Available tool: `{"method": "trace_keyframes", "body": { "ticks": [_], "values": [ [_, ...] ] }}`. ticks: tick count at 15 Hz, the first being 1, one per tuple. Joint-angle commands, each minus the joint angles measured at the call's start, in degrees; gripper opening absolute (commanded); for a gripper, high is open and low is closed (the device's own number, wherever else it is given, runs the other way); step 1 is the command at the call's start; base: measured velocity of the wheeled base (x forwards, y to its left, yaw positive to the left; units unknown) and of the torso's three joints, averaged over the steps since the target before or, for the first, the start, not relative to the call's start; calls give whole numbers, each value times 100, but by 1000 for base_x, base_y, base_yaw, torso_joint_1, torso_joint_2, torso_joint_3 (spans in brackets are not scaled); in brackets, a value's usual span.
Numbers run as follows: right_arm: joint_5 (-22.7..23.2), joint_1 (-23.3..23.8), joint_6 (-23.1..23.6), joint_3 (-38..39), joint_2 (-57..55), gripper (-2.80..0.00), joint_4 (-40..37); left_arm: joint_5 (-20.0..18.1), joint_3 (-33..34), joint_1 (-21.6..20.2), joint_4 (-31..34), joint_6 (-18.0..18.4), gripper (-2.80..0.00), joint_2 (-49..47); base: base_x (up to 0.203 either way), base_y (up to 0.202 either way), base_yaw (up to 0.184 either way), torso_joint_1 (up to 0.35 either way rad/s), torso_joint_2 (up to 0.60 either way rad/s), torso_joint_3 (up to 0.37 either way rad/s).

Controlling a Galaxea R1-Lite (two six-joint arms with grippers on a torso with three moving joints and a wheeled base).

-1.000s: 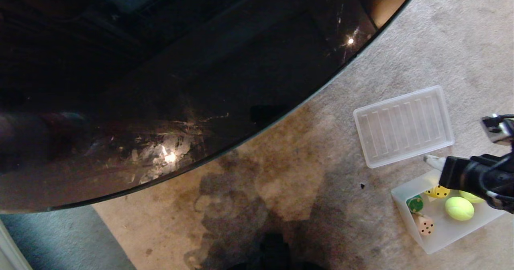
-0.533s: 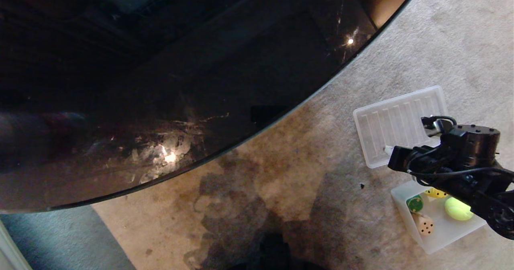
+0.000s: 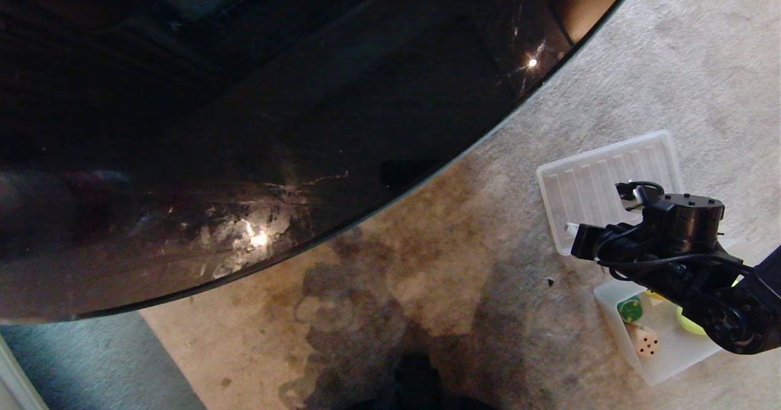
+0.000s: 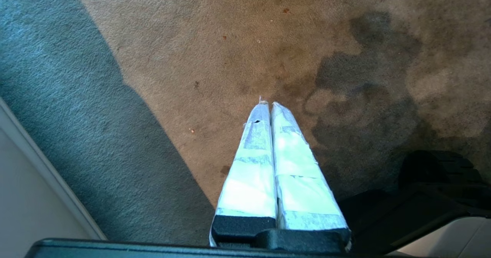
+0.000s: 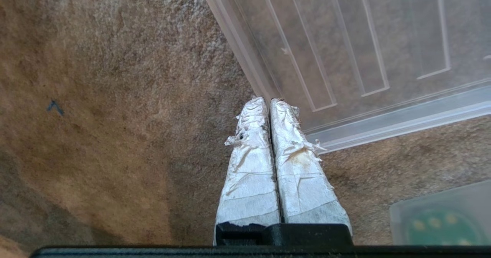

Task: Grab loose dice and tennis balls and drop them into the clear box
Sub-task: Close the lid

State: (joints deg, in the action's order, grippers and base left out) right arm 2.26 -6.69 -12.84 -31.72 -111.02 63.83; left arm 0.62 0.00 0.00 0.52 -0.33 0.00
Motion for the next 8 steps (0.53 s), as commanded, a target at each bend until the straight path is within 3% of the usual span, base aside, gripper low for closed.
{"method": "trace_keyframes", "body": {
  "ticks": [1,7,8],
  "values": [
    [59,-39,94,-26,118,-280,45,-1,0,0,0,-2,-280,0,0,0,0,0,0,0],
    [82,-173,268,-41,36,-280,73,-1,0,0,0,-2,-280,0,0,0,0,0,0,0],
    [82,-227,343,-45,-7,0,86,-1,0,0,0,-2,-280,0,0,0,0,0,0,0]
  ]
}}
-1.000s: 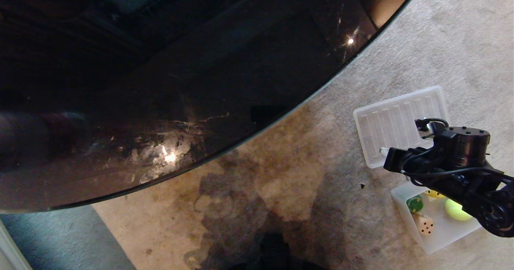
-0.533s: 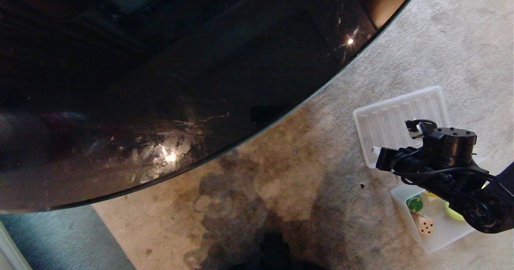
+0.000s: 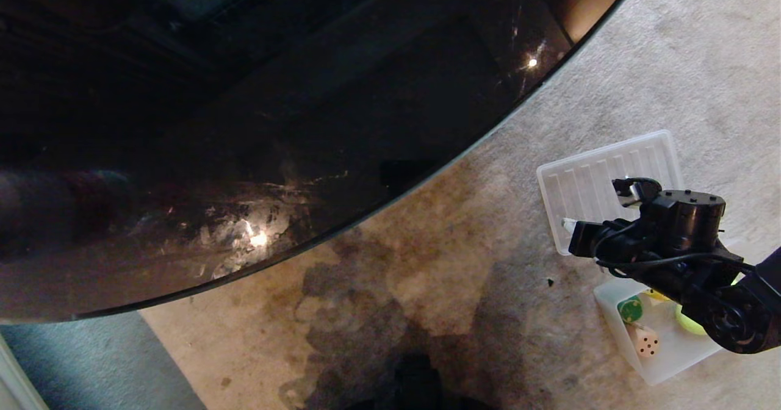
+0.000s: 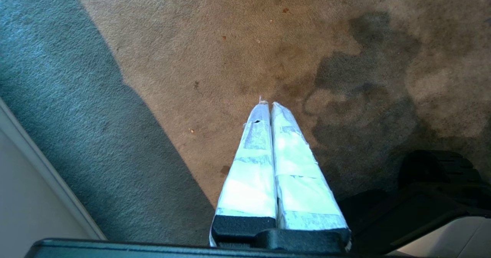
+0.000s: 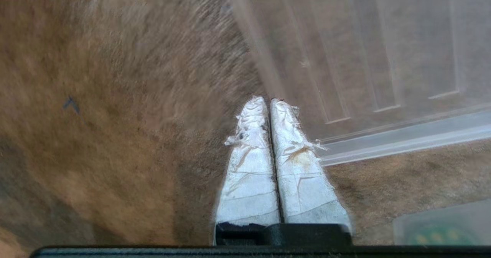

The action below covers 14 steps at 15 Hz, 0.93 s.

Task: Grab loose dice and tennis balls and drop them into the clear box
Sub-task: Close the lid

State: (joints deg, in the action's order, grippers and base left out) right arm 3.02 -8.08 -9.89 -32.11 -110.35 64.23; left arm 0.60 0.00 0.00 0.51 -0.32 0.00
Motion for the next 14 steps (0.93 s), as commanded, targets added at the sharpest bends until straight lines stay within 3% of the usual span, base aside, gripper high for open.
{"method": "trace_keyframes", "body": {
  "ticks": [1,9,11,14],
  "values": [
    [5,-89,49,-6,-74,0,46,2,0,0,2,-3,-280,0,0,0,0,0,0,0],
    [-25,-105,100,-28,-95,0,47,2,0,0,2,-3,-280,0,0,0,0,0,0,0],
    [-191,-194,781,-169,-527,0,53,2,0,0,2,-3,-280,0,0,0,0,0,0,0],
    [-241,-220,901,-208,-575,0,55,2,0,0,2,-3,-280,0,0,0,0,0,0,0]
  ]
}}
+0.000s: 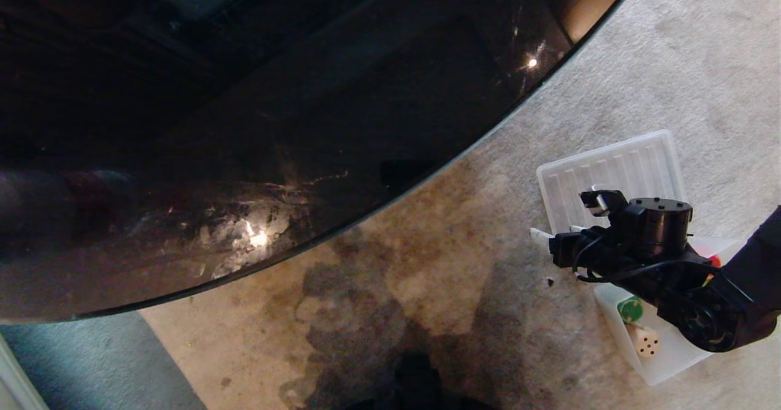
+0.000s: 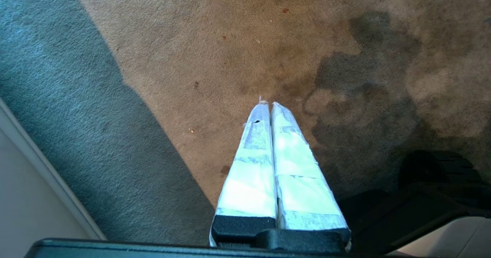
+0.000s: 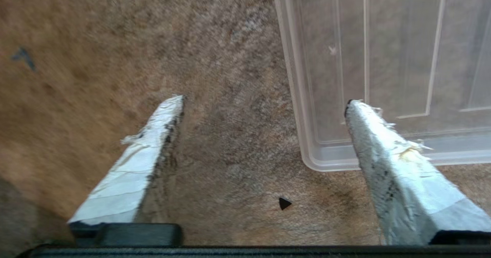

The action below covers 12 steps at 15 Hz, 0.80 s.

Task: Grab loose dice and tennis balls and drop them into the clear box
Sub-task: Close the lid

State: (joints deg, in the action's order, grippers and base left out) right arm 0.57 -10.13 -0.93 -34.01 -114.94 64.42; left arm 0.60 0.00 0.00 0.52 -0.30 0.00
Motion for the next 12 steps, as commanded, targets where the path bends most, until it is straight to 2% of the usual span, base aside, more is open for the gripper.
{"method": "trace_keyframes", "body": {
  "ticks": [1,4,7,12],
  "values": [
    [4,-15,5,-18,-116,0,36,2,0,0,0,-5,-280,0,0,0,0,0,0,0],
    [-7,-15,59,-65,-153,0,64,2,0,0,0,-13,-280,0,0,0,0,0,0,0],
    [-57,-15,339,-589,-670,0,194,2,0,0,0,-13,-280,0,0,0,0,0,0,0],
    [-97,-14,384,-612,-688,0,197,2,0,0,0,-5,-280,0,0,0,0,0,0,0]
  ]
}}
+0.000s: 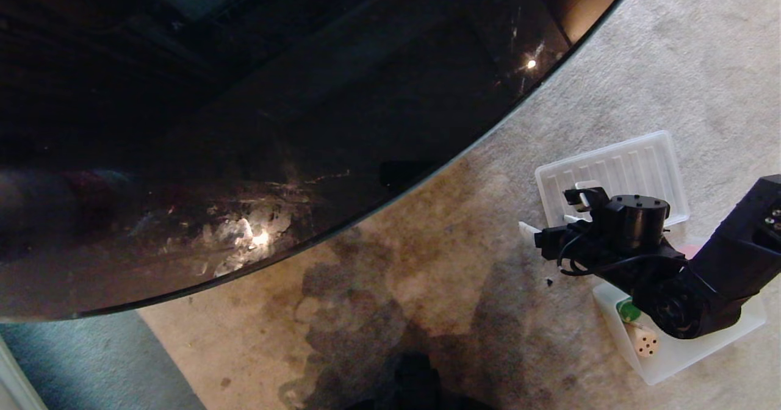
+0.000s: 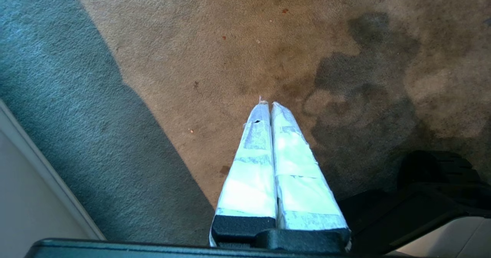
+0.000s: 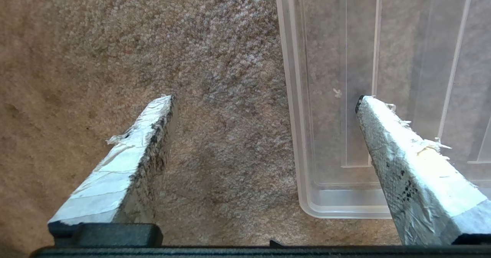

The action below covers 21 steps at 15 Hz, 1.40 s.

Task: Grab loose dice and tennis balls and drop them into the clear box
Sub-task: Close the lid

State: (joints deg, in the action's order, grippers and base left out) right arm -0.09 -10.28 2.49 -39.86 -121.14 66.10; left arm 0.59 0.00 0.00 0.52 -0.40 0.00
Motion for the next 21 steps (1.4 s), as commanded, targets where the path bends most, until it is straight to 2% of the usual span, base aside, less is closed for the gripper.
{"method": "trace_keyframes", "body": {
  "ticks": [1,2,6,8,21],
  "values": [
    [-162,4,221,-167,-245,-280,35,3,0,0,0,5,-280,0,0,0,0,0,0,0],
    [-289,7,392,-293,-386,-280,42,3,0,0,0,5,-280,0,0,0,0,0,0,0],
    [-307,8,411,-303,-393,-280,44,3,0,0,0,5,-280,0,0,0,0,0,0,0],
    [-362,8,957,-295,-425,-280,44,3,0,0,0,5,-280,0,0,0,0,0,0,0],
    [-369,8,973,-294,-428,-280,44,3,0,0,0,5,-280,0,0,0,0,0,0,0]
  ]
}}
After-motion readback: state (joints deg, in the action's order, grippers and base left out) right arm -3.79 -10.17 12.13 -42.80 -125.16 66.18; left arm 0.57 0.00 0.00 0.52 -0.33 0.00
